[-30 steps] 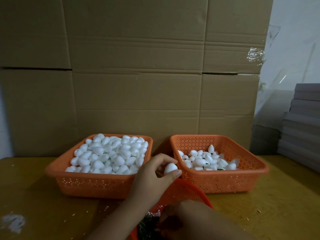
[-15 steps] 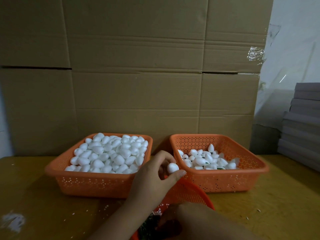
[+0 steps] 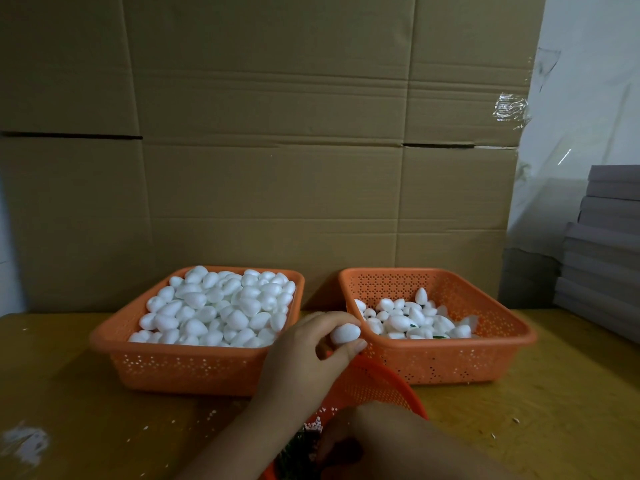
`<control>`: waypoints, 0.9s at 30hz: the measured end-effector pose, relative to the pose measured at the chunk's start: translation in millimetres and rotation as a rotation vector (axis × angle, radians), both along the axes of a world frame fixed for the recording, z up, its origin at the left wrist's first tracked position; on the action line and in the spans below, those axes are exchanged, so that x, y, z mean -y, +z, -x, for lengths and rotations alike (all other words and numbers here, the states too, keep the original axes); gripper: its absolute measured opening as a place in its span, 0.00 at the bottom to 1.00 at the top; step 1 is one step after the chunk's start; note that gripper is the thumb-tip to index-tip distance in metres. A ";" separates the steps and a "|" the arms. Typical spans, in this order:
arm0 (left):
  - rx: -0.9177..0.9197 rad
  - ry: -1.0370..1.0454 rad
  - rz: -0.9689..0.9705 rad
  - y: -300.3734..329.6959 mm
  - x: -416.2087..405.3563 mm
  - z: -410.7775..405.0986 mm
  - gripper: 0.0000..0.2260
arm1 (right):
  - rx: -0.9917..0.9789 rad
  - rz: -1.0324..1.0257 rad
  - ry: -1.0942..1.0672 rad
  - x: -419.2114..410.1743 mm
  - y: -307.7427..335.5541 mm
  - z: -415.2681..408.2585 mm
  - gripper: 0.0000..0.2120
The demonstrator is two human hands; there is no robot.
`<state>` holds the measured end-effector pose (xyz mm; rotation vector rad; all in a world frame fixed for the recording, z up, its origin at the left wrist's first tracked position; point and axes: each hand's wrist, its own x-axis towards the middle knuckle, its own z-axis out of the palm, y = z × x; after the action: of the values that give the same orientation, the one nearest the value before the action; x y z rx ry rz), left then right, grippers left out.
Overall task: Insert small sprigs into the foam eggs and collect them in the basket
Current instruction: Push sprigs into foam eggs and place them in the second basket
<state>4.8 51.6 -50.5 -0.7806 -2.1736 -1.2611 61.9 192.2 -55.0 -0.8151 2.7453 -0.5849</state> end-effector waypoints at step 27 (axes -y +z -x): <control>-0.028 0.156 -0.132 0.6 2.6 -0.2 0.09 | -0.272 0.170 -0.104 2.1 3.3 1.7 0.10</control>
<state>5.0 49.0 -49.9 -0.5612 -2.0610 -1.2906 60.2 190.1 -51.7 -0.8490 3.0326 -0.7912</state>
